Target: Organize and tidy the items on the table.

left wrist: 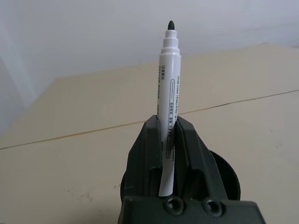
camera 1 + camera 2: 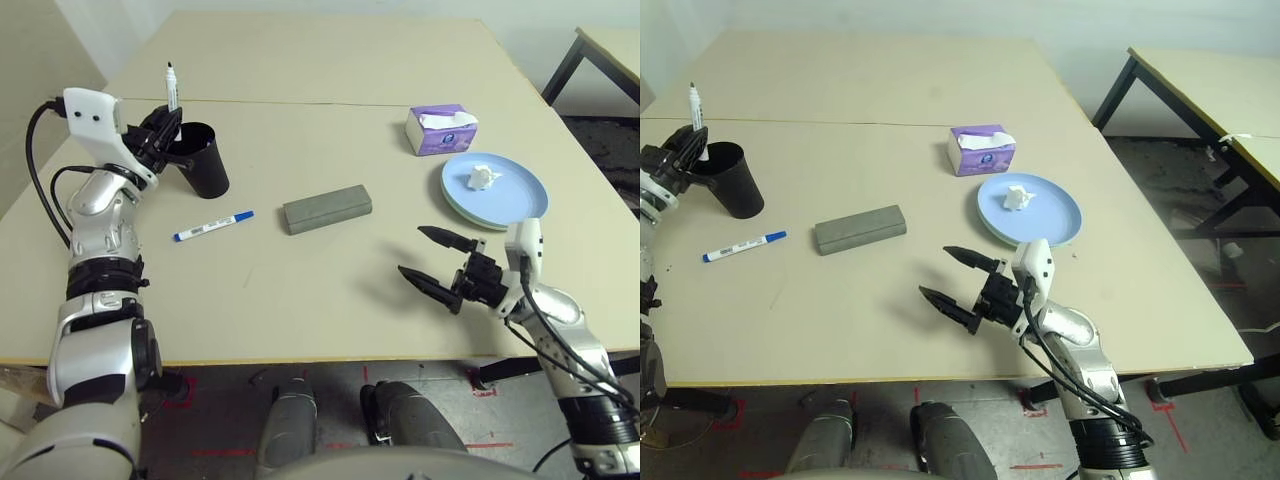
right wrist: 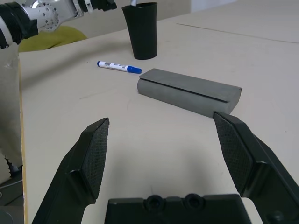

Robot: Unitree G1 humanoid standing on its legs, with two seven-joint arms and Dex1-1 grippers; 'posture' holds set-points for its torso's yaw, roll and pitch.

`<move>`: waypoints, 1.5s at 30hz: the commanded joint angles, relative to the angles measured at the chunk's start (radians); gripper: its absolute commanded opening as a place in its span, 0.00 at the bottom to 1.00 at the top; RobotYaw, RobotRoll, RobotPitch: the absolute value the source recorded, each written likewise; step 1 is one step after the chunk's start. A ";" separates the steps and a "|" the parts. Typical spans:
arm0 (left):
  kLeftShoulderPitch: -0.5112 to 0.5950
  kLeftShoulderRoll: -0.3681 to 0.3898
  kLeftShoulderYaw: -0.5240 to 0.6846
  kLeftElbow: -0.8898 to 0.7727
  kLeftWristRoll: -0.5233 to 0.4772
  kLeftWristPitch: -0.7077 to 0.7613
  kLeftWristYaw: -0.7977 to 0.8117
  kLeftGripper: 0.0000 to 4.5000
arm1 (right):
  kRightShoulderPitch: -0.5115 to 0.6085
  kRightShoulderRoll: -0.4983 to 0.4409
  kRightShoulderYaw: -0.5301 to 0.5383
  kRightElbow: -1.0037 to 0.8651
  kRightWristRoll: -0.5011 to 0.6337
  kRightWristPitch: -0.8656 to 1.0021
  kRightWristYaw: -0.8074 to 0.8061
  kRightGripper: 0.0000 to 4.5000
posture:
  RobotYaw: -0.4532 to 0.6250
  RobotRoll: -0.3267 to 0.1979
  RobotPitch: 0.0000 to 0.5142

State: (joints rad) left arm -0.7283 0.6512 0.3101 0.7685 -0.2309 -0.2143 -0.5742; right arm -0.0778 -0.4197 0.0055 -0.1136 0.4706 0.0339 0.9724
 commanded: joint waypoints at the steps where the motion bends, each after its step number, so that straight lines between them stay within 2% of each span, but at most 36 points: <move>1: 0.033 -0.006 0.010 -0.016 -0.009 -0.001 0.009 0.43 | -0.009 -0.004 -0.002 -0.016 0.007 0.014 -0.005 1.00 | 0.37 0.62 0.30; 9: 0.064 0.019 0.035 -0.049 -0.024 0.007 0.022 1.00 | -0.015 -0.009 -0.005 -0.011 0.011 0.019 0.004 1.00 | 0.39 0.62 0.30; 14: 0.070 0.028 0.031 -0.100 -0.037 0.030 -0.010 1.00 | -0.031 -0.003 -0.003 0.004 0.009 0.018 0.005 1.00 | 0.39 0.62 0.29; 18: 0.082 0.089 0.019 -0.187 -0.076 0.107 -0.133 1.00 | -0.038 -0.004 -0.003 0.018 0.006 0.007 0.016 1.00 | 0.39 0.62 0.29; 23: 0.091 0.286 -0.027 -0.275 -0.115 0.274 -0.413 1.00 | -0.050 -0.004 0.008 0.035 0.004 -0.022 0.064 1.00 | 0.39 0.62 0.29; 28: 0.077 0.523 -0.132 -0.356 -0.125 0.423 -0.759 1.00 | -0.067 0.012 0.036 0.068 -0.009 -0.055 0.110 1.00 | 0.41 0.62 0.28; 32: 0.006 0.647 -0.221 -0.411 -0.148 0.569 -0.989 1.00 | -0.085 0.031 0.048 0.092 -0.013 -0.067 0.121 1.00 | 0.42 0.62 0.28; 35: 0.000 0.716 -0.323 -0.481 -0.191 0.650 -1.040 1.00 | -0.094 0.037 0.054 0.104 -0.014 -0.073 0.124 1.00 | 0.41 0.62 0.29; 37: 0.029 0.735 -0.381 -0.514 -0.196 0.660 -1.040 1.00 | -0.095 0.039 0.057 0.108 -0.016 -0.076 0.125 1.00 | 0.40 0.62 0.29; 40: 0.097 0.731 -0.433 -0.520 -0.148 0.633 -1.040 1.00 | -0.088 0.042 0.060 0.103 -0.018 -0.079 0.124 1.00 | 0.39 0.62 0.28; 45: 0.170 0.674 -0.456 -0.466 -0.026 0.549 -1.004 1.00 | -0.065 0.034 0.057 0.079 -0.021 -0.077 0.116 1.00 | 0.38 0.62 0.27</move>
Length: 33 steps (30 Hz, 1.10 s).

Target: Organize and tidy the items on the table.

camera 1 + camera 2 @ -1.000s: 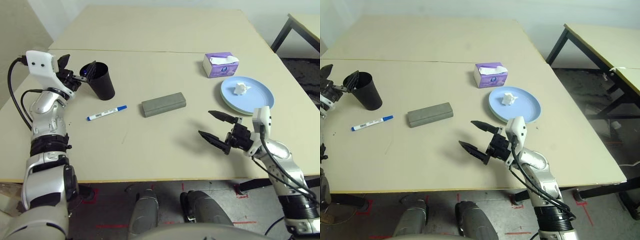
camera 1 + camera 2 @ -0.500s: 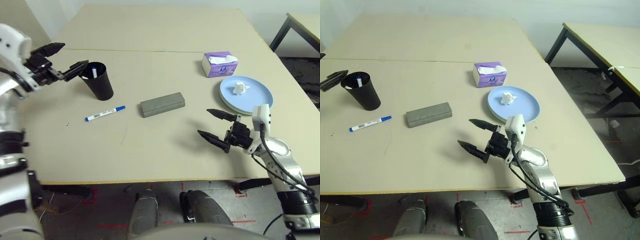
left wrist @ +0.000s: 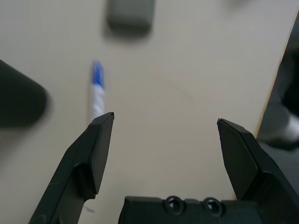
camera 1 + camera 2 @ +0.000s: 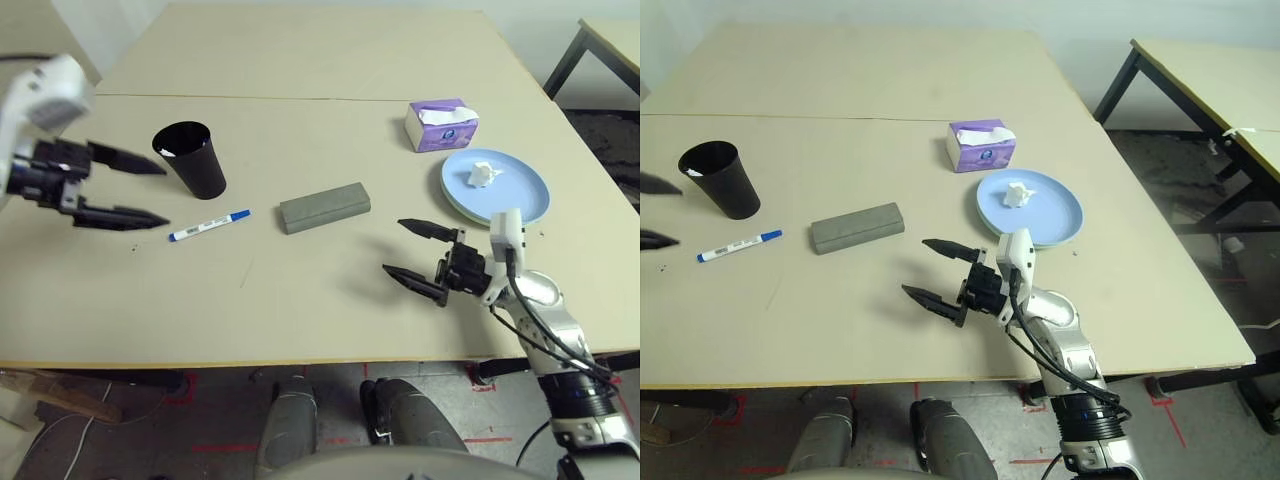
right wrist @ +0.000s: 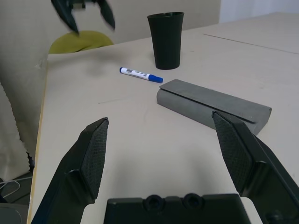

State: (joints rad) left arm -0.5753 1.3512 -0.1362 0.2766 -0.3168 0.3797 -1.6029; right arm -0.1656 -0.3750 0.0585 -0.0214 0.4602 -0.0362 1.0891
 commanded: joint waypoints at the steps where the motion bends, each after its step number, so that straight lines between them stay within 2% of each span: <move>1: 0.016 -0.046 -0.009 0.039 0.077 -0.056 0.041 1.00 | 0.024 -0.011 0.004 -0.014 -0.011 -0.008 -0.001 1.00 | 0.38 0.62 0.27; 7: -0.044 -0.155 -0.029 0.153 0.216 -0.134 0.152 1.00 | 0.024 -0.009 0.006 -0.022 -0.017 -0.003 -0.009 1.00 | 0.37 0.62 0.27; 12: -0.099 -0.218 -0.035 0.213 0.283 -0.165 0.196 1.00 | 0.024 -0.010 0.009 -0.030 -0.018 0.001 -0.017 1.00 | 0.37 0.62 0.27; 21: -0.134 -0.304 -0.026 0.272 0.315 -0.116 0.238 1.00 | 0.029 -0.008 0.015 -0.048 -0.018 0.008 -0.034 1.00 | 0.36 0.62 0.28; 33: -0.187 -0.389 -0.057 0.382 0.390 -0.159 0.269 1.00 | 0.042 -0.012 0.018 -0.070 -0.018 0.021 -0.047 1.00 | 0.34 0.62 0.29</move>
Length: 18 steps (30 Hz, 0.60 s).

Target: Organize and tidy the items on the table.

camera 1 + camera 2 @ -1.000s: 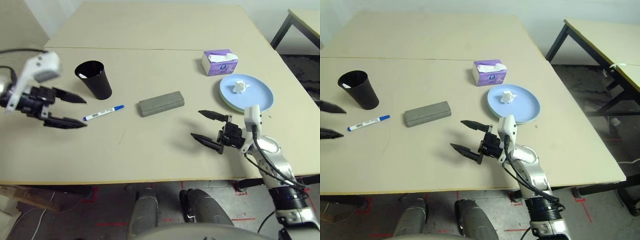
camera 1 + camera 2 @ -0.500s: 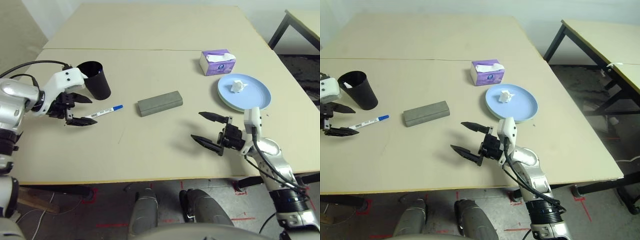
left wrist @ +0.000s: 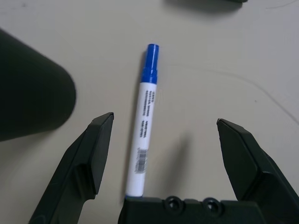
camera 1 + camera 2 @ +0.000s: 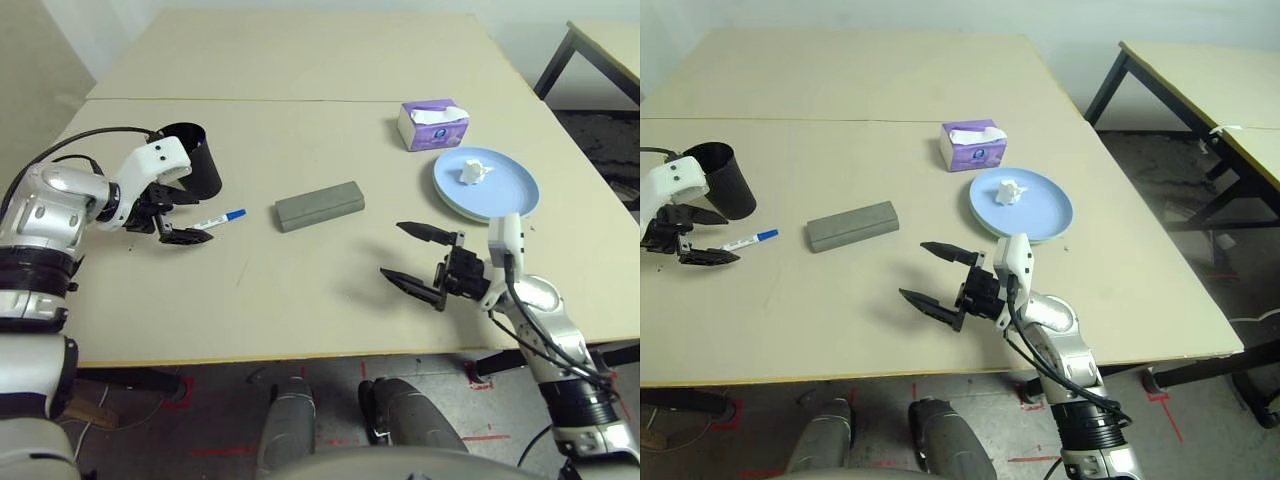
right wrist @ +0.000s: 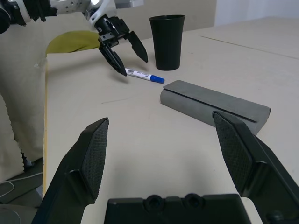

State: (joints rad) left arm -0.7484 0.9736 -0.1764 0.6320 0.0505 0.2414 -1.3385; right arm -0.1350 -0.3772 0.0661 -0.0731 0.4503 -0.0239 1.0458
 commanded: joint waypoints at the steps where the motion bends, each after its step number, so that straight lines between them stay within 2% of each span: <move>1: -0.015 -0.014 -0.018 0.034 0.027 -0.027 0.005 1.00 | 0.013 -0.010 0.010 -0.020 -0.008 0.009 -0.004 1.00 | 0.34 0.62 0.28; 13: -0.023 -0.039 -0.016 0.113 0.070 -0.088 0.036 1.00 | 0.016 -0.013 0.016 -0.022 -0.009 0.007 -0.002 1.00 | 0.35 0.62 0.28; 18: -0.023 -0.042 -0.003 0.119 0.063 -0.088 0.036 0.66 | 0.008 -0.010 0.019 -0.021 -0.006 0.010 -0.003 1.00 | 0.35 0.62 0.28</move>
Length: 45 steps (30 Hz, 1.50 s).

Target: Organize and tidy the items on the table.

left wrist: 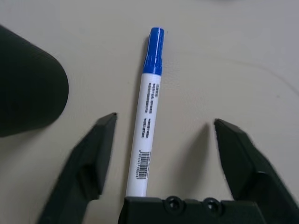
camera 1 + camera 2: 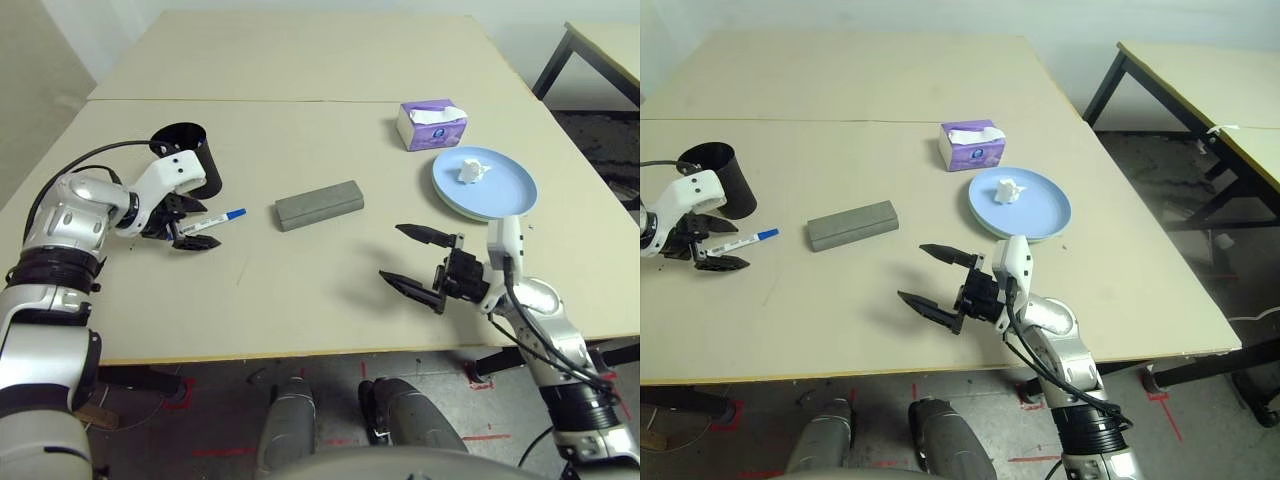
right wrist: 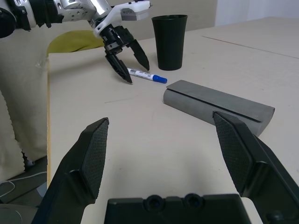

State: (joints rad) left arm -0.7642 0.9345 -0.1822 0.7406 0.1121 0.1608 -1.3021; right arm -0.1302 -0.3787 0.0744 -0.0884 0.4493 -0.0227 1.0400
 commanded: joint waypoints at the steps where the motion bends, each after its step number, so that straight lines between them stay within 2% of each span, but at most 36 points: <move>1: -0.008 -0.004 0.006 0.011 0.000 -0.010 0.002 0.59 | 0.001 -0.008 0.011 -0.006 -0.005 0.010 0.002 1.00 | 0.35 0.62 0.28; 9: -0.014 -0.007 0.032 -0.004 -0.021 -0.024 0.012 0.00 | -0.022 -0.005 0.014 -0.011 0.005 0.018 0.002 1.00 | 0.36 0.62 0.27; 28: 0.019 0.021 0.062 -0.041 -0.053 -0.008 0.001 0.00 | -0.050 -0.005 0.016 0.012 0.002 0.017 0.017 1.00 | 0.36 0.62 0.25; 32: 0.003 0.022 0.062 -0.030 -0.047 -0.010 0.009 0.20 | -0.048 -0.004 0.016 0.012 0.000 0.016 0.017 1.00 | 0.36 0.62 0.24; 43: -0.056 0.029 0.030 0.068 0.017 -0.066 0.053 0.98 | -0.041 0.000 0.020 0.030 -0.011 -0.009 0.022 1.00 | 0.36 0.62 0.24; 45: -0.066 0.024 0.029 0.090 0.026 -0.078 0.058 0.99 | -0.041 0.000 0.021 0.030 -0.012 -0.010 0.021 1.00 | 0.36 0.62 0.24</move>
State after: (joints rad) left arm -0.8212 0.9553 -0.1385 0.8077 0.1224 0.0965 -1.2487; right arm -0.1789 -0.3759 0.0883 -0.0658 0.4469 -0.0248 1.0562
